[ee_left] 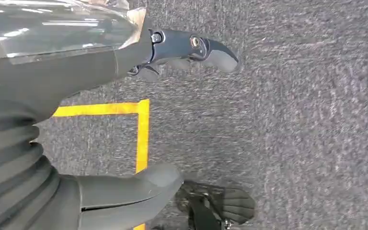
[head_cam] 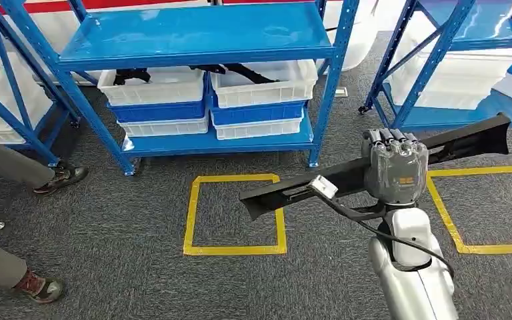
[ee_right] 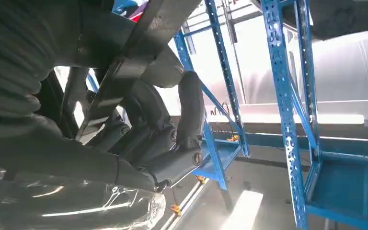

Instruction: Take the parts from the cabinet and place them on the table.

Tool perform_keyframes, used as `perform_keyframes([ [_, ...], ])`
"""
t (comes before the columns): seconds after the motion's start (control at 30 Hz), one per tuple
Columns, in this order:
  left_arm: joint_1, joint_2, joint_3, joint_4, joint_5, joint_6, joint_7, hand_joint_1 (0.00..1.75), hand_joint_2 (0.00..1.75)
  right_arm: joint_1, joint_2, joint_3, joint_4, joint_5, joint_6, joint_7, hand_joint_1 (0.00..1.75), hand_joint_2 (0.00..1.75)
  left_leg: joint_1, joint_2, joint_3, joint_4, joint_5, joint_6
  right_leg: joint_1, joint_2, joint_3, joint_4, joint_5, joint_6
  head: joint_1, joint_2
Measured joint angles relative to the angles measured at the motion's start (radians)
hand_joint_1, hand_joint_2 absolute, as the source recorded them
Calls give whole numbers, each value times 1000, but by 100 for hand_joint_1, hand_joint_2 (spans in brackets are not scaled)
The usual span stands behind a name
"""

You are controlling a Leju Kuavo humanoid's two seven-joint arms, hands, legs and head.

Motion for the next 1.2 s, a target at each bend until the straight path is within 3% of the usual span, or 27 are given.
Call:
perform_keyframes([
  [0.03, 0, 0, 1, 0, 0, 0, 0, 0, 175, 4, 0, -2, 0, 0, 0, 0, 162, 175, 1, 0, -26, 82, -30, -3, 1, 0, -8, 1, 5, 1, 0, 0],
  [0.07, 0, 0, 1, 0, -1, 0, 0, 0, 175, 8, -1, -4, 0, 0, 0, 0, 162, 175, 1, 0, -33, 120, -34, -5, 2, 0, -13, 2, 9, 3, 0, 0],
  [0.1, 1, 0, 1, 0, -2, 0, 0, 0, 175, 13, -2, -5, 0, 0, -1, 0, 162, 175, 1, 0, -17, 110, -18, -4, 2, 1, -16, 3, 11, 5, 0, 0],
  [0.13, 1, 0, 2, 0, -2, 0, 0, 0, 175, 16, -2, -7, 0, 0, -2, 0, 162, 175, 1, 0, 21, 59, 13, -1, 2, 1, -18, 4, 12, 7, -1, 0],
  [0.2, 1, 1, 3, 0, -4, 0, 1, 0, 175, 16, -2, -13, -1, 0, -2, 0, 162, 175, 0, -4, 134, -116, 78, 14, 3, 1, -15, 5, 12, 8, -1, 0],
  [0.23, -1, 4, 5, 0, -5, -1, 2, 0, 175, 16, -3, -20, -3, 0, -3, 0, 162, 175, -2, -12, 169, -168, 59, 26, 3, 0, -20, 4, 14, 11, 0, 0],
  [0.27, 1, 3, 7, 0, -5, -1, 2, 0, 175, 11, -5, -24, -5, 0, -4, 0, 162, 175, -8, -10, 165, -171, 69, 28, 7, 1, -24, 4, 18, 18, 2, 0],
  [0.37, 3, 4, 9, 0, -7, -2, 5, 0, 175, 14, -9, -34, -6, 0, -6, 0, 162, 175, -15, -9, 159, -174, 68, 33, 1, 1, -27, 0, 24, 29, -10, 0],
  [0.73, 2, 5, 9, 0, -7, -2, 5, 0, 175, 15, -10, -35, -6, 0, -6, 0, 162, 175, -15, -9, 159, -175, 69, 34, 1, 1, -27, -1, 25, 30, -10, 0],
  [0.83, 2, 5, 9, 0, -6, -2, 5, 0, 175, 16, -10, -37, -8, 0, -6, -1, 162, 175, -15, -9, 160, -182, 72, 39, 4, 1, -27, -3, 26, 34, -11, 0],
  [0.87, 2, 3, 9, 0, -6, -2, 5, 0, 175, 16, -20, -49, -11, 0, -6, -1, 162, 175, -7, -2, 169, -209, 89, 51, 8, 1, -40, 15, 10, 41, -8, 0],
  [0.93, 1, 4, 10, 0, -6, -2, 5, 0, 175, 14, -22, -52, -12, 0, -8, -1, 162, 175, -5, 0, 166, -212, 94, 59, 8, 3, -71, 76, -24, 33, -7, 0],
  [0.97, 2, 2, 10, 0, -6, -3, 5, 0, 175, 27, -31, -56, -11, 0, -10, -5, 162, 175, -5, 1, 159, -211, 97, 61, 4, 3, -172, 287, -102, 30, -8, 0],
  [1.0, 3, 2, 10, 0, -6, -4, 5, 0, 175, 31, -32, -57, -11, 0, -10, -8, 162, 175, -5, 1, 157, -210, 97, 60, 4, 3, -187, 317, -104, 37, -7, 0],
  [1.03, 4, 0, 10, 0, -7, -5, 4, 0, 175, 35, -37, -62, -12, -1, -10, -16, 162, 175, -2, 0, 156, -204, 99, 55, -7, 2, -110, 166, -27, 72, -3, 0],
  [1.07, 1, 0, 11, 0, -9, -5, 4, 0, 175, 38, -41, -67, -14, -2, -13, -19, 162, 175, -10, -3, 140, -179, 91, 34, -6, 7, -37, 11, 20, 62, 7, 0],
  [1.1, 3, 2, 12, 0, -9, -3, 3, 0, 175, 40, -43, -71, -14, -2, -13, -22, 162, 175, 0, -5, 122, -155, 71, 11, -13, 7, -44, 11, 35, 34, 6, 0],
  [1.13, 3, 1, 14, 0, -10, -3, 4, 0, 175, 41, -43, -72, -14, -3, -13, -26, 162, 175, 2, -5, 28, 64, -52, -1, -9, 5, -53, 11, 40, 21, 1, 0],
  [1.17, 4, 1, 15, 0, -10, -3, 4, 0, 175, 42, -43, -72, -14, -3, -13, -28, 162, 175, 2, -5, 2, 124, -71, -1, -8, 4, -56, 12, 42, 18, 1, 0],
  [1.2, 4, 1, 16, 0, -10, -3, 3, 0, 175, 44, -43, -72, -14, -4, -15, -32, 162, 175, 2, -5, -1, 135, -66, 0, -6, 4, -58, 12, 42, 18, 1, 0],
])
